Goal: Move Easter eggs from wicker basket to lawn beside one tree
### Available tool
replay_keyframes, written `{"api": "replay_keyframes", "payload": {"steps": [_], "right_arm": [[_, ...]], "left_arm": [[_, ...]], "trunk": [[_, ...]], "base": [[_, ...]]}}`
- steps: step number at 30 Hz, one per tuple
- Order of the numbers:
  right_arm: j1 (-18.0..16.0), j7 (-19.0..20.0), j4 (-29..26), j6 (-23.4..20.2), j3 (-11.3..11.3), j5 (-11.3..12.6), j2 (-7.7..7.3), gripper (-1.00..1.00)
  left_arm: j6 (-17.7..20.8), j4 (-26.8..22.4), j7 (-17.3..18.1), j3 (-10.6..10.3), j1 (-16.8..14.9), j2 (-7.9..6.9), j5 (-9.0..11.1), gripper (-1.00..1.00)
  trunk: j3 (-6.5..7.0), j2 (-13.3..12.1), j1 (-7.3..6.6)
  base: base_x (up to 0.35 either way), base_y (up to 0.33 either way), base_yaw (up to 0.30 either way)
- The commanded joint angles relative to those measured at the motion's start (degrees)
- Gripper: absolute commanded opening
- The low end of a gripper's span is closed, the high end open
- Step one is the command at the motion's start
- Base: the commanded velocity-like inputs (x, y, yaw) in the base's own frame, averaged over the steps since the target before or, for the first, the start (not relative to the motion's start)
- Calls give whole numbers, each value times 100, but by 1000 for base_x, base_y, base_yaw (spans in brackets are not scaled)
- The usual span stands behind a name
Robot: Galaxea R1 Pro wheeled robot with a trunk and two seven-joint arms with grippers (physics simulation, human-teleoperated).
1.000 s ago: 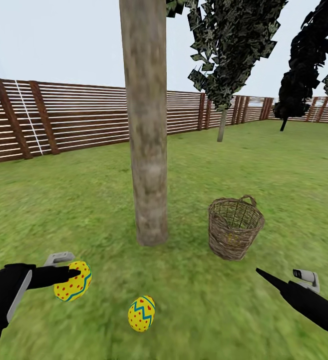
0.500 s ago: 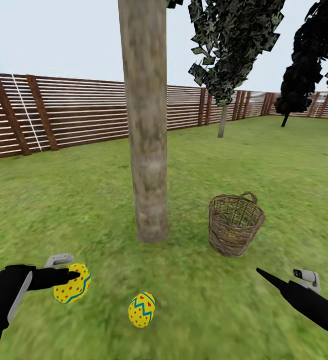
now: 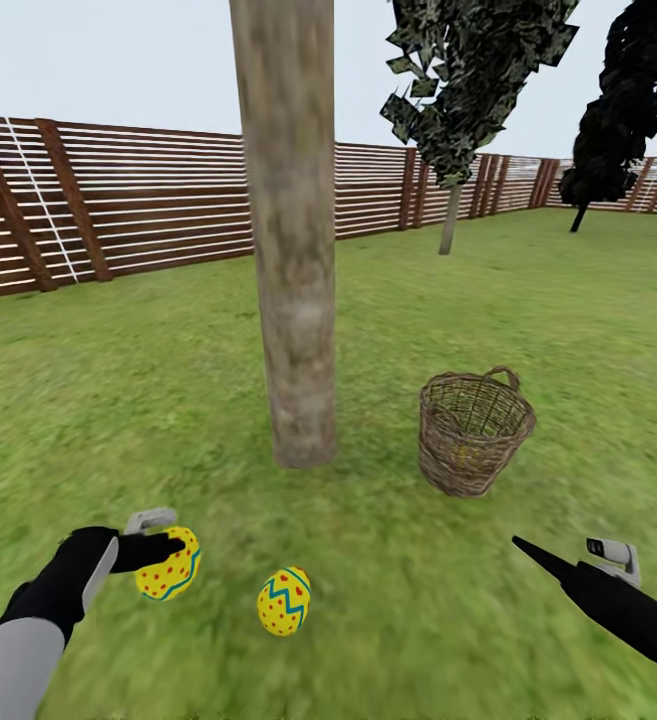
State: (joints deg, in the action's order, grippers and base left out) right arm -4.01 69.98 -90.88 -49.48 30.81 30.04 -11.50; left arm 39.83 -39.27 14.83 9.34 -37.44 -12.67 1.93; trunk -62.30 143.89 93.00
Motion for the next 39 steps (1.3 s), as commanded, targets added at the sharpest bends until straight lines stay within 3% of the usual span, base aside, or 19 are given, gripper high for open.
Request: {"api": "replay_keyframes", "payload": {"steps": [1,7,10,14,17,21,25,26,28,29,30,33,34,36,38,39], "right_arm": [[-3,7,0,-36,-1,20,-1,100],[-3,20,0,-30,27,23,-2,100],[-3,30,0,-28,28,30,-2,100],[-3,308,-6,187,16,29,6,100],[2,383,-7,350,-16,43,7,100],[6,667,-8,472,24,71,4,100],[6,250,58,531,402,27,0,100],[-9,207,36,516,356,17,-12,100],[-135,-45,10,482,136,-56,-64,100],[-371,-616,1,440,-42,-169,-67,100],[-535,-938,-3,386,-278,-217,-69,100],[-956,-1868,-7,293,-1446,-346,-40,100],[-1050,-2580,-8,317,-1958,-360,0,100],[-1164,-3241,-11,426,-2631,-365,45,100],[-1236,-3428,-9,469,-2947,-366,63,100],[-1254,-3457,-9,476,-3003,-366,65,100]], "left_arm": [[3,88,-97,16,-62,18,19,-100],[-288,571,-329,-4,-266,211,18,-100],[-508,625,-339,-58,-277,238,13,-100],[-642,672,-348,-141,-281,253,13,-100],[-795,903,-378,-155,-325,404,17,-100],[-876,1096,-580,-160,-408,474,18,-100],[-888,1135,-617,-161,-420,483,18,-100],[-891,1137,-619,-162,-421,484,18,-100],[-895,1139,-621,-161,-422,484,18,-100],[-896,1140,-623,-161,-422,484,18,-100],[-897,1140,-624,-162,-422,484,18,-100],[-898,1141,-629,-161,-422,484,18,-100],[-898,1137,-629,-163,-422,484,18,-100],[-898,1135,-630,-166,-422,484,18,-100],[-898,1135,-630,-163,-422,484,22,-100],[-898,1134,-630,-162,-422,484,23,-100]], "trunk": [[-28,4,1],[-161,12,16],[-227,16,24],[-316,21,34],[-383,25,42],[-471,31,53],[-560,36,63],[-582,37,65],[-626,40,71],[-648,41,73],[-671,43,76],[-737,47,83],[-759,48,86],[-803,51,91],[-848,53,96],[-870,55,99]], "base": [[0,0,0],[0,0,0],[0,0,0],[0,0,0],[0,0,0],[0,0,0],[0,0,0],[0,0,0],[0,0,0],[0,0,0],[0,0,0],[0,0,0],[0,0,0],[0,0,0],[0,0,0],[0,0,0]]}}
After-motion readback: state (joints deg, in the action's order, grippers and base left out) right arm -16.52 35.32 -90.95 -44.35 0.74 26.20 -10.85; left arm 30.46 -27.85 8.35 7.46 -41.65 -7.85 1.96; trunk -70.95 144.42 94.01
